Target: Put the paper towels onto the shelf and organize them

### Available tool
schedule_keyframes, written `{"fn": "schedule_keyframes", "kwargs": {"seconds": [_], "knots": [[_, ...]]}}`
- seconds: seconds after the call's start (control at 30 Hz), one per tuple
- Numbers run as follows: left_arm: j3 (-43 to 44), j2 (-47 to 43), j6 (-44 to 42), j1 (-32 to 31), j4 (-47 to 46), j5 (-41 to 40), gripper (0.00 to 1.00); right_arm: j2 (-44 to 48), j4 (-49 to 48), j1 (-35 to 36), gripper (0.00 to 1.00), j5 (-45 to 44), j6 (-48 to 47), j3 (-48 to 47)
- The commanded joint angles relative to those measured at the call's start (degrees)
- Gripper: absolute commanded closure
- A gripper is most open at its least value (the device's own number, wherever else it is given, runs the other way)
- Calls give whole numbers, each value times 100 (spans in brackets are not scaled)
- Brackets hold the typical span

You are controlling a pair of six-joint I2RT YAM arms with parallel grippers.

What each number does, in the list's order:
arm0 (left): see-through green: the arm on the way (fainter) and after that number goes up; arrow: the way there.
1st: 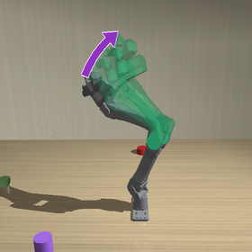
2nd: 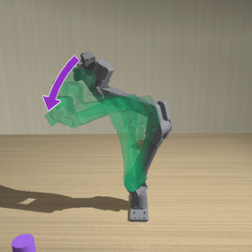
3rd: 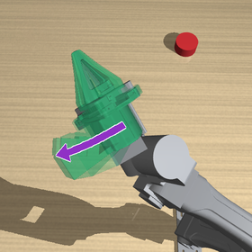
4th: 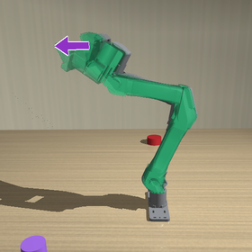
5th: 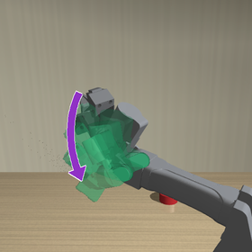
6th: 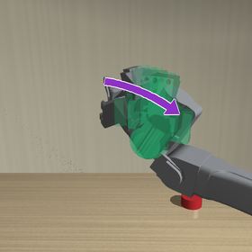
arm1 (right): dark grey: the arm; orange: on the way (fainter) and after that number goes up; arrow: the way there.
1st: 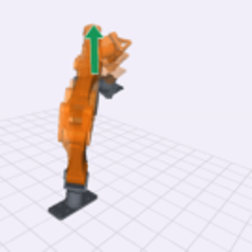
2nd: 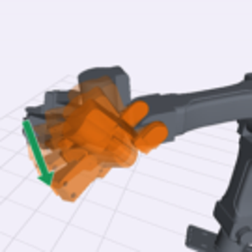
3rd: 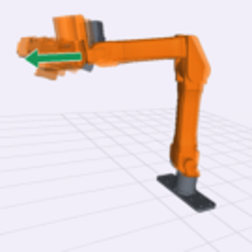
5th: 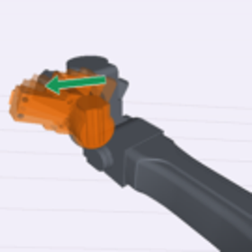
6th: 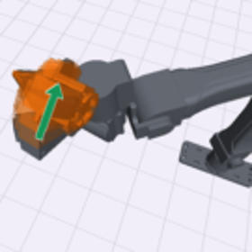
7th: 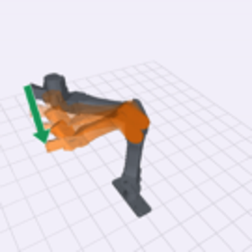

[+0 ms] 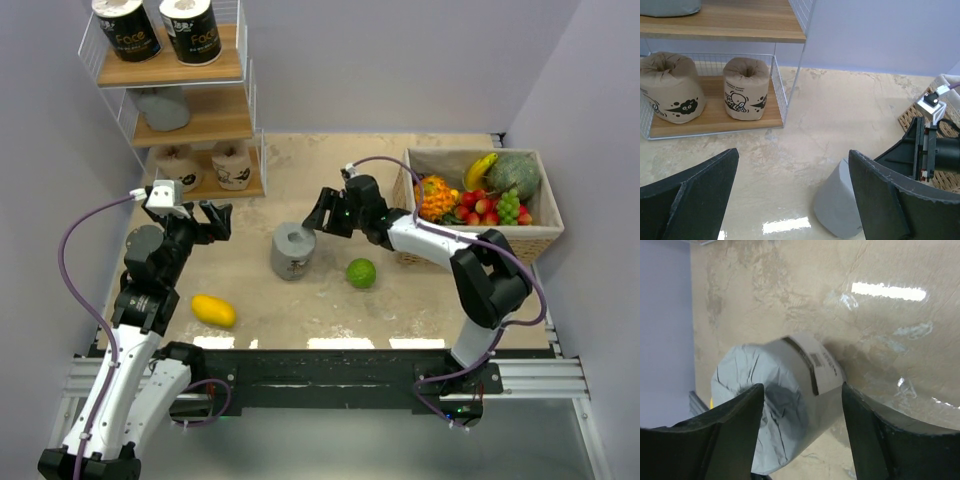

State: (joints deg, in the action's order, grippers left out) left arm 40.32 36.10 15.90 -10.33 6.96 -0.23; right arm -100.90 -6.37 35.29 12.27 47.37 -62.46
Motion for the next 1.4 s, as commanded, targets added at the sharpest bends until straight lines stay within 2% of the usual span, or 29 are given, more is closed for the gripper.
{"fn": "schedule_keyframes", "kwargs": {"seconds": [0.0,0.17,0.27,0.37,0.67,0.97,1.07,1.23,1.37], "knots": [[-24,29,44,-40,-55,40,4,483,1329,-40,30,-444,-1211,-934],[-76,187,431,-40,-20,172,5,738,2113,-48,29,-779,-1993,-1400],[-164,205,668,-40,68,208,5,905,2105,135,31,-227,-2459,-1532],[-191,83,704,-40,138,42,5,923,2411,565,31,-163,-2768,-1787],[-252,-585,545,-40,367,-697,5,398,3238,1612,32,-1094,-2900,-2525],[-226,-665,563,-40,455,-996,5,-586,4055,2280,35,-1991,-3006,-3527],[-200,-613,554,-57,525,-1031,5,-904,4512,2404,34,-2325,-3041,-4019],[-191,-700,590,-75,578,-1216,5,-1247,4838,2509,34,-2905,-3024,-4160],[-217,-700,616,-83,561,-1146,6,-1327,4786,2553,36,-2976,-2989,-4187]]}}
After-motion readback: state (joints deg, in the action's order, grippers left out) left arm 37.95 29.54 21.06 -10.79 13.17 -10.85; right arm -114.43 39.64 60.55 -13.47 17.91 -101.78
